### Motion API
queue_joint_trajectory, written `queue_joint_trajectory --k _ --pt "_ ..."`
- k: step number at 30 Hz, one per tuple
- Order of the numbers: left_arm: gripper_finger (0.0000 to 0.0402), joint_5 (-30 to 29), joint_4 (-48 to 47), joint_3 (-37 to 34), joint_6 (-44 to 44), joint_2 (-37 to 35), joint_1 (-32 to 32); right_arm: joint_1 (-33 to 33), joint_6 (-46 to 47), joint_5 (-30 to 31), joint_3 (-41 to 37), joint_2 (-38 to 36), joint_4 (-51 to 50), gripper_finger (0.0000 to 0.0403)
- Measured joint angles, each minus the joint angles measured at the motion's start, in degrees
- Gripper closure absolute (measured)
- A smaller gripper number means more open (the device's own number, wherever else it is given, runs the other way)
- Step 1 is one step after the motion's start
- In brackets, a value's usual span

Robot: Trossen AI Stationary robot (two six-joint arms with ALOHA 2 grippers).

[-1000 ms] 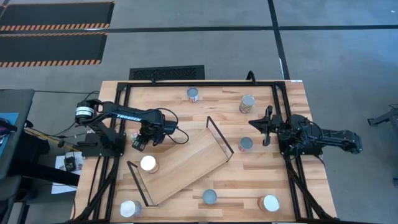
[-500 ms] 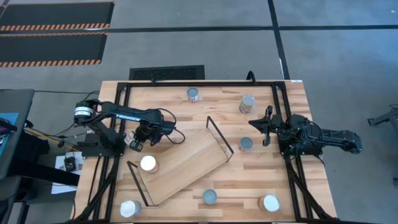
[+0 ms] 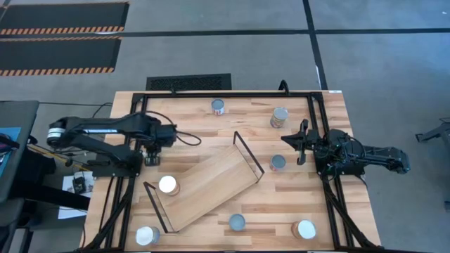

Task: Pick and place cans onto a shelf
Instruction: Put the canned strawberry on the shelf

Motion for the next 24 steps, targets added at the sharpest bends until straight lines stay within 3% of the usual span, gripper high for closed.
queue_joint_trajectory --k 4,9,14,24 --pt "0.0371 1.41 0.18 0.02 1.23 1.31 0.41 0.00 0.00 0.00 0.01 0.00 0.00 0.0365" --pt "0.0298 5.14 -1.47 0.03 6.81 7.70 3.34 0.00 0.00 0.00 -0.01 0.02 0.00 0.0365" --pt "0.0234 3.82 -2.97 0.00 14.87 14.09 5.34 0.00 0.00 0.00 0.01 0.02 0.00 0.0365" --pt "0.0212 4.03 -0.64 0.00 22.72 22.86 10.69 0.00 0.00 0.00 0.00 0.01 0.00 0.0365"
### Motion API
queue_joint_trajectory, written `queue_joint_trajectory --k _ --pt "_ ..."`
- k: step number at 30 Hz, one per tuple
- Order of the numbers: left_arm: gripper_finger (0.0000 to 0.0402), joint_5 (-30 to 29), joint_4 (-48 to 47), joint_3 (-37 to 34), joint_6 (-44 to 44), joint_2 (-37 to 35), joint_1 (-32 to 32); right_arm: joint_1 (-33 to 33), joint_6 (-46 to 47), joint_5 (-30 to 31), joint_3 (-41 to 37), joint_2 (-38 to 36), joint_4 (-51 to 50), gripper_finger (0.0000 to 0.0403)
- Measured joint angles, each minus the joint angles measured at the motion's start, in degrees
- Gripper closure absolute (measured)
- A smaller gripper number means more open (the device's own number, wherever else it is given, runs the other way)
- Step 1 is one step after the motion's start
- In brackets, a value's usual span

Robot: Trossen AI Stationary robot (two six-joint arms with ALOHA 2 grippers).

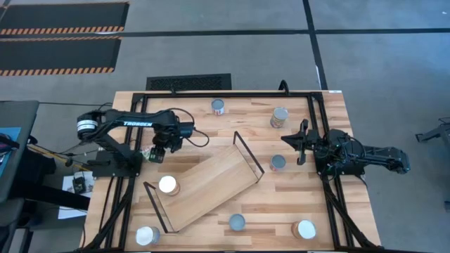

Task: Pick and place cans onto a shelf
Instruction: Put the canned strawberry on the shelf

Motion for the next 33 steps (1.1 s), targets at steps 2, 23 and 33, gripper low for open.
queue_joint_trajectory --k 2,23,33 --pt "0.0212 1.82 -0.23 -0.48 0.23 1.44 0.63 0.00 0.00 0.00 -0.02 0.00 0.00 0.0365" --pt "0.0392 -0.19 -2.47 -7.94 -2.33 -5.46 -0.49 0.00 0.00 0.00 0.00 0.01 0.00 0.0365" --pt "0.0398 2.73 6.10 -2.43 -15.97 -26.22 -3.33 0.00 0.00 0.00 0.00 0.00 0.00 0.0365"
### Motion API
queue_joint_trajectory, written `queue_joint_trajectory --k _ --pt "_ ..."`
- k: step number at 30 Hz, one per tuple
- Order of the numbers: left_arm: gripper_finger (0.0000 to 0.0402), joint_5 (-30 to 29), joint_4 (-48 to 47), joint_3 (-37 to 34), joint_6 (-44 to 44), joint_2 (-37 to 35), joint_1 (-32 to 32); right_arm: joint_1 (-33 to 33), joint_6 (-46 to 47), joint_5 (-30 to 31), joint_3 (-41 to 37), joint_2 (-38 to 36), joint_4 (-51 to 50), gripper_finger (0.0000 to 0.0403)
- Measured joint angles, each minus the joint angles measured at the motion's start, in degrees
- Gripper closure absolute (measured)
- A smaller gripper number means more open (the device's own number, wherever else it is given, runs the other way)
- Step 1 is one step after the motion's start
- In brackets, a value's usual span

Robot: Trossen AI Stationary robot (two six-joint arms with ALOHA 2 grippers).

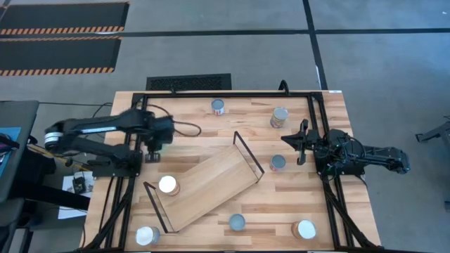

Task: Pick and place cans onto a shelf
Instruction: Put the canned strawberry on the shelf

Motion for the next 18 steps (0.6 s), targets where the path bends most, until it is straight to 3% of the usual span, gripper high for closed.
queue_joint_trajectory --k 4,7,12,18 --pt "0.0399 0.74 7.34 3.00 -5.61 -4.64 -6.32 0.00 0.00 0.00 -0.02 0.00 0.00 0.0365" --pt "0.0399 -1.89 11.07 5.34 -9.82 -4.10 -13.03 0.00 0.00 0.00 -0.01 0.02 0.00 0.0365" --pt "0.0399 -7.63 18.99 7.58 -11.66 2.19 -23.98 0.00 0.00 0.00 -0.02 0.00 0.00 0.0365" --pt "0.0399 -13.76 22.48 8.55 -12.93 11.79 -30.01 0.00 0.00 0.00 0.00 0.01 0.00 0.0365"
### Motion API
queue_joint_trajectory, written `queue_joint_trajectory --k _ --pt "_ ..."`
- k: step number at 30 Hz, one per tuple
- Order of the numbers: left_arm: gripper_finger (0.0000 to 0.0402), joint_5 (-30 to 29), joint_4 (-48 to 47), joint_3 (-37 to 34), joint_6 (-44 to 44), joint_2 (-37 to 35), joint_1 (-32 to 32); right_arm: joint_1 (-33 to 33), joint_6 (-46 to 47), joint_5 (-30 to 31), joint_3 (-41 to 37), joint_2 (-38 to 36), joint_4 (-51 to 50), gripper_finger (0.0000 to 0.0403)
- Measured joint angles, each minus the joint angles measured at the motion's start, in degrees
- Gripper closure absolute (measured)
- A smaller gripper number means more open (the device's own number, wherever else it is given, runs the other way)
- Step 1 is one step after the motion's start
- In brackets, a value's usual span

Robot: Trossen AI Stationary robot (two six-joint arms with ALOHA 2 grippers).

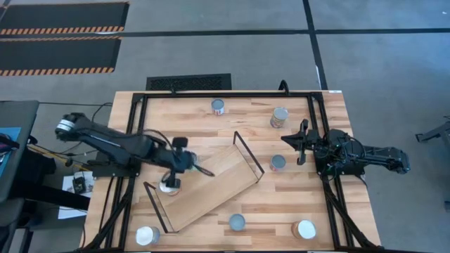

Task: Pick and place cans onto a shelf
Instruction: Put the canned strawberry on the shelf

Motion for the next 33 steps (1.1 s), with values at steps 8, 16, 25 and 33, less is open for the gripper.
queue_joint_trajectory --k 8,16,25,33 --pt "0.0398 0.17 0.96 0.02 -2.52 6.88 -1.73 0.00 0.00 0.00 -0.01 -0.01 0.00 0.0365" --pt "0.0398 6.19 0.70 0.05 -4.06 6.42 -1.73 0.00 0.00 0.00 0.00 0.00 0.00 0.0365" --pt "0.0397 8.27 0.62 -0.31 1.32 7.03 -2.08 0.00 0.00 0.00 -0.01 0.00 0.00 0.0365" --pt "0.0381 10.42 0.86 -0.31 3.04 7.29 -2.13 0.00 0.00 0.00 0.00 -0.02 0.00 0.0365"
